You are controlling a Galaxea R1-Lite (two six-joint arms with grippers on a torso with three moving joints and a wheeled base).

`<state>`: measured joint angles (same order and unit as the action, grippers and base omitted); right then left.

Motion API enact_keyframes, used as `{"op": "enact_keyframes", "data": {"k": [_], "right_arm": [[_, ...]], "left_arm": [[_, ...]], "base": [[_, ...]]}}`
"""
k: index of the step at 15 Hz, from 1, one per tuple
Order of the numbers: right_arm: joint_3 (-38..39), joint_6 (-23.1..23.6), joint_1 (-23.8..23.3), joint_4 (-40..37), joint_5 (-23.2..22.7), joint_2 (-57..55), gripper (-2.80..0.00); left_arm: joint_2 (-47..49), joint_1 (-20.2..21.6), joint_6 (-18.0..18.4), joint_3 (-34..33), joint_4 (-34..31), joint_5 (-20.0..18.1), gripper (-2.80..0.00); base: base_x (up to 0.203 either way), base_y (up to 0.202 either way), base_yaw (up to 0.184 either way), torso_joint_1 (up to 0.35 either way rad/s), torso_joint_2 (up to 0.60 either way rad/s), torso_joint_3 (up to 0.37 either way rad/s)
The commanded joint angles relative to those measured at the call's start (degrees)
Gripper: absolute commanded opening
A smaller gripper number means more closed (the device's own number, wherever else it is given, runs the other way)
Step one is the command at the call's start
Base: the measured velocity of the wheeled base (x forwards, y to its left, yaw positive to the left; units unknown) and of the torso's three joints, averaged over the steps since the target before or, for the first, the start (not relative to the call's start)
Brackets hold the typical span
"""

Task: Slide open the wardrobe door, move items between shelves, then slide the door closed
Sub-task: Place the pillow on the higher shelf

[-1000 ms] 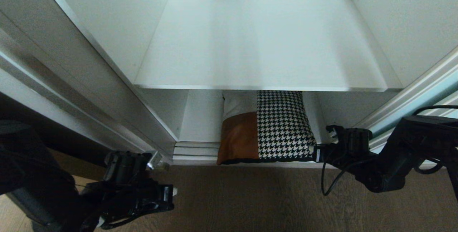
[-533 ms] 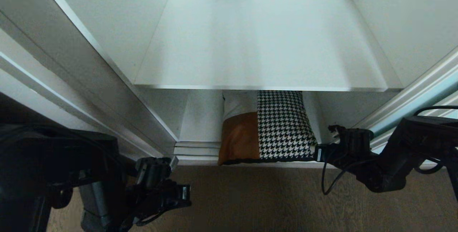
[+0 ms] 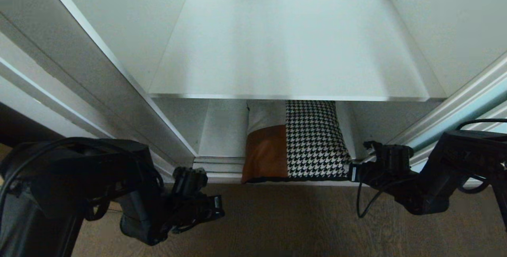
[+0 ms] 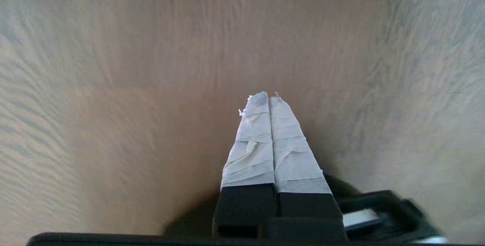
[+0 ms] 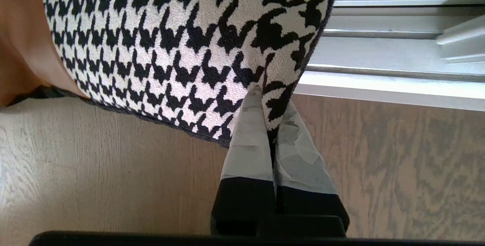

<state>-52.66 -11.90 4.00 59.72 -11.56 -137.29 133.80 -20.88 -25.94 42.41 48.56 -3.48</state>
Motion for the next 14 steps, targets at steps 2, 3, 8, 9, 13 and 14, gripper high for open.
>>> {"op": "enact_keyframes", "data": {"k": [2, 3, 8, 9, 13, 14], "right_arm": [[0.27, -0.06, -1.01, 0.22, -0.4, -0.01, -2.8], [0.25, -0.06, -1.01, 0.22, -0.48, -0.33, -2.8], [0.54, -0.06, -0.11, 0.04, -0.57, 0.09, -2.8], [0.36, -0.06, -0.04, -0.03, -0.57, 0.24, -2.8], [1.24, -0.06, -0.04, -0.05, -1.11, 0.88, -2.8], [1.3, -0.06, -0.04, -0.02, -1.28, 0.88, -2.8]], "left_arm": [[-0.83, -2.07, -1.71, 4.41, -4.93, 0.13, 0.0], [0.13, -2.82, -2.41, 5.7, -5.64, 0.37, 0.0], [1.16, -4.67, -4.02, 10.42, -7.92, 3.48, 0.0], [1.22, -5.42, -5.65, 12.43, -10.12, 3.56, 0.0], [1.73, -6.02, -12.47, 21.6, -24.57, 3.74, 0.0], [2.11, -6.06, -12.16, 21.92, -24.54, 3.84, 0.0]], "base": [[0.0, 0.0, 0.0, 0.0, 0.0, 0.0], [0.0, 0.0, 0.0, 0.0, 0.0, 0.0], [0.0, 0.0, 0.0, 0.0, 0.0, 0.0], [0.0, 0.0, 0.0, 0.0, 0.0, 0.0], [0.0, 0.0, 0.0, 0.0, 0.0, 0.0], [0.0, 0.0, 0.0, 0.0, 0.0, 0.0]]}}
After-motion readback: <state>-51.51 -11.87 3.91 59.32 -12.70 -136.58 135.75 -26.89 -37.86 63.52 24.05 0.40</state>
